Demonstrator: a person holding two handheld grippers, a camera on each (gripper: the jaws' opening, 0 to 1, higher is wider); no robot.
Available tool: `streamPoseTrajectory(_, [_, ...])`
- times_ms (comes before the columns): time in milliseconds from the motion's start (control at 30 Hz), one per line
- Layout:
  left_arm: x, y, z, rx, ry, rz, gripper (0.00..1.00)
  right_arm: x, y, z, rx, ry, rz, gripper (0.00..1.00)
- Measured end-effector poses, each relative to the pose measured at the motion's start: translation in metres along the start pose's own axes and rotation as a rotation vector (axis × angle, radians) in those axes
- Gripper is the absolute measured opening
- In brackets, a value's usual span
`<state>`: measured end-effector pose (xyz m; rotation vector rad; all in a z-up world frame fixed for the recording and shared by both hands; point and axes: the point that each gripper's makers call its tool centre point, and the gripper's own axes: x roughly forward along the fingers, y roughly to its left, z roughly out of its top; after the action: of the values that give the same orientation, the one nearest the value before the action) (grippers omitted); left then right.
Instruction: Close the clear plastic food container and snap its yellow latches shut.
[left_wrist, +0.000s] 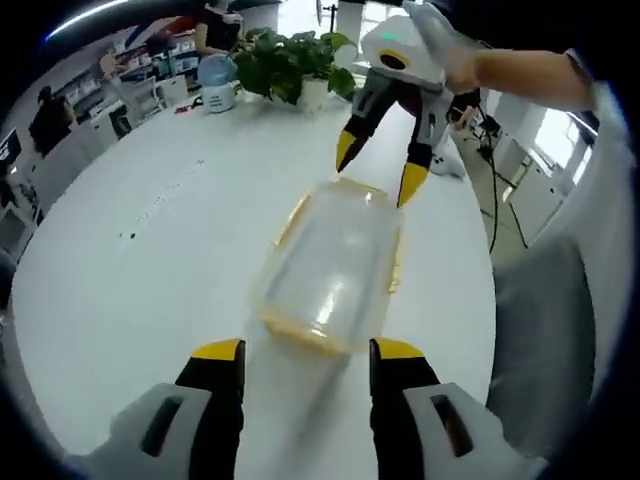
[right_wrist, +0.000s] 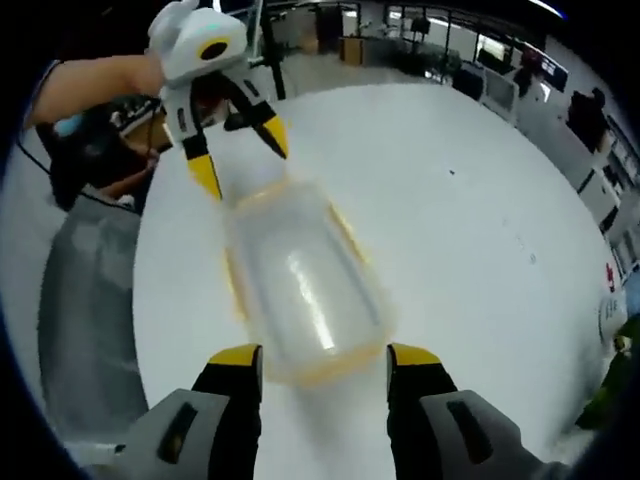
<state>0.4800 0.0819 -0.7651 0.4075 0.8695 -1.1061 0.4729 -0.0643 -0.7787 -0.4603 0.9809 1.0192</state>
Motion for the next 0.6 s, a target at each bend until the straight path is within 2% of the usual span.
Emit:
streamPoseTrajectory(133, [-0.0016, 0.0064, 0.0080, -0.108, -0.049, 0.024, 0.52, 0.0005, -0.0027, 0.0031, 0.152, -0.023, -0.017, 0.50])
streamPoseTrajectory(300, [-0.0001, 0.0063, 0.0084, -0.149, -0.041, 0.051, 0.53, 0.0006, -0.0063, 0.0056, 0.211, -0.038, -0.055, 0.53])
streamPoseTrajectory(333, [0.0007, 0.0073, 0.0092, -0.169, -0.048, 0.060, 0.53, 0.0010, -0.0072, 0.0070, 0.239, -0.049, -0.059, 0.54])
streamPoseTrajectory(367, [0.0015, 0.0082, 0.0091, -0.229, -0.055, 0.070, 0.53, 0.0015, -0.0086, 0.0065, 0.276, -0.053, -0.069, 0.55])
streamPoseTrajectory(433, [0.0026, 0.0088, 0.0103, -0.282, -0.074, 0.073, 0.54, 0.0026, -0.0097, 0.0049, 0.291, -0.052, -0.077, 0.55])
streamPoseTrajectory(600, [0.0041, 0.0078, 0.0086, -0.309, -0.059, 0.093, 0.54, 0.0061, -0.0093, -0.0019, 0.362, -0.040, -0.085, 0.56])
